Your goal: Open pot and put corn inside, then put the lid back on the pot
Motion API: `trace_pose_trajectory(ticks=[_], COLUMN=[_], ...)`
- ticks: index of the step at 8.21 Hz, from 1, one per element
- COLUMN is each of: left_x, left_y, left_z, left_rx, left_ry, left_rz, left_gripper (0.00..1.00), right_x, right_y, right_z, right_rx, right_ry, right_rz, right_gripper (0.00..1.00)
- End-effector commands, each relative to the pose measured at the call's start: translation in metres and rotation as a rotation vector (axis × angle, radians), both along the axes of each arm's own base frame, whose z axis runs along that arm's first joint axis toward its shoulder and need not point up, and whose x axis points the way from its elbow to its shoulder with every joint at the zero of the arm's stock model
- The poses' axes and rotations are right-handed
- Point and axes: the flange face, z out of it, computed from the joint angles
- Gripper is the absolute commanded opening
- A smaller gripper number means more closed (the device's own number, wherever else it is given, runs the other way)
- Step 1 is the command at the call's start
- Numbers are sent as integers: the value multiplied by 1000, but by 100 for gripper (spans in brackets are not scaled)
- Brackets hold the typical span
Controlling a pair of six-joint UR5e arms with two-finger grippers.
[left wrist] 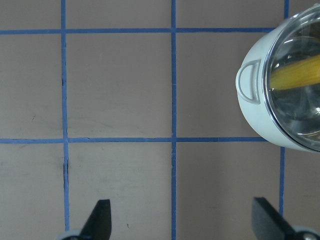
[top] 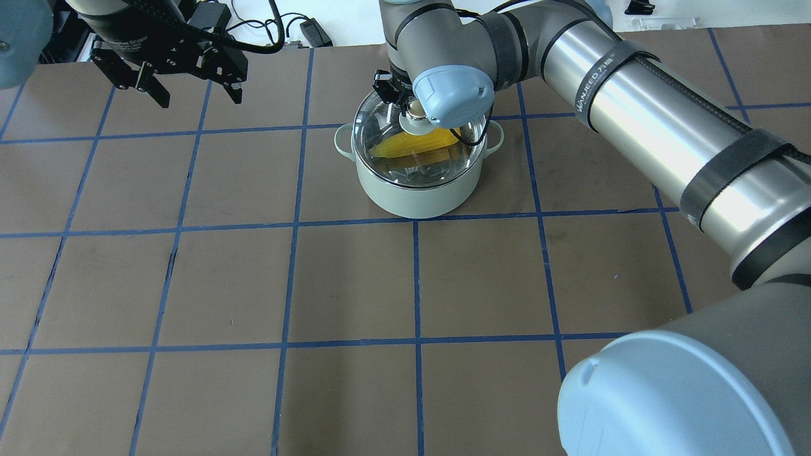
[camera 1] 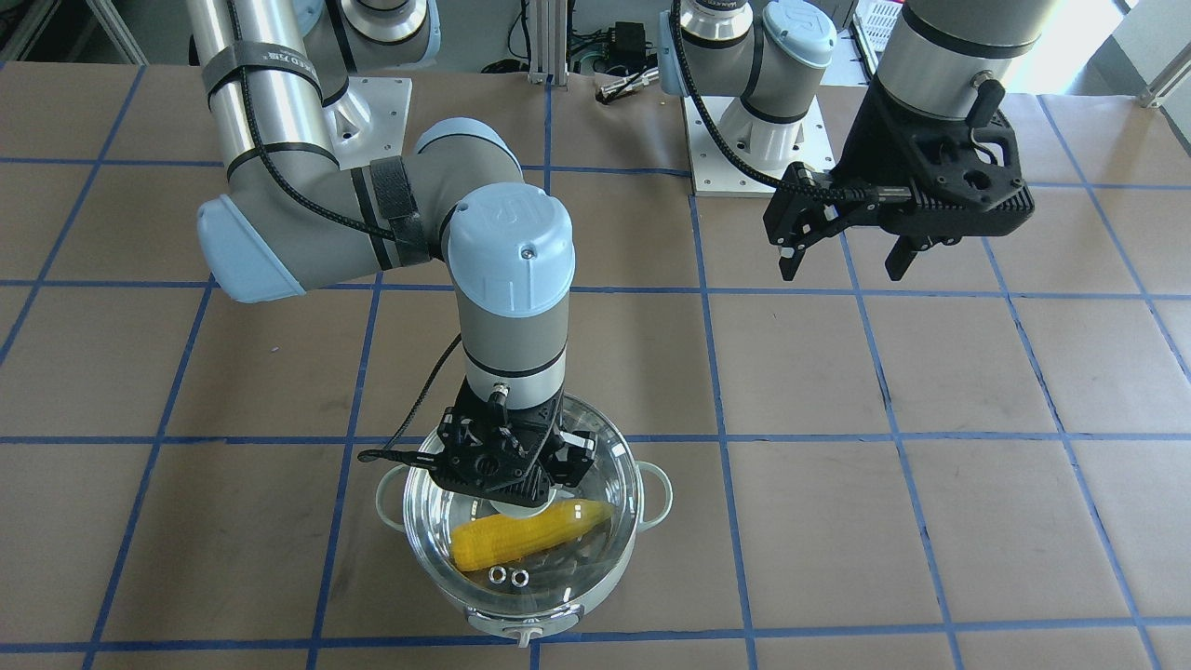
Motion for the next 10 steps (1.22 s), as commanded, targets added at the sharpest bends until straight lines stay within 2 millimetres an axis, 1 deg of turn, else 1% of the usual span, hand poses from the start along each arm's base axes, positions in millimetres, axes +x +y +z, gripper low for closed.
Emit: trace_pose_trajectory(ticks=[1, 6, 10], left_x=[0, 0, 0], left_y=[0, 0, 0], left_z=[0, -1, -1], left_rx=[0, 3, 3], left_ry=[1, -1, -2], left_rz=[0, 0, 0], left_gripper=[100, 100, 100], right_x=[0, -1, 2], right_y=[0, 0, 1], right_z=[4, 4, 5], right_rx=[-6, -9, -9], right_ry=[-1, 13, 0], right_rz=[4, 14, -7], right_gripper=[26, 26, 26])
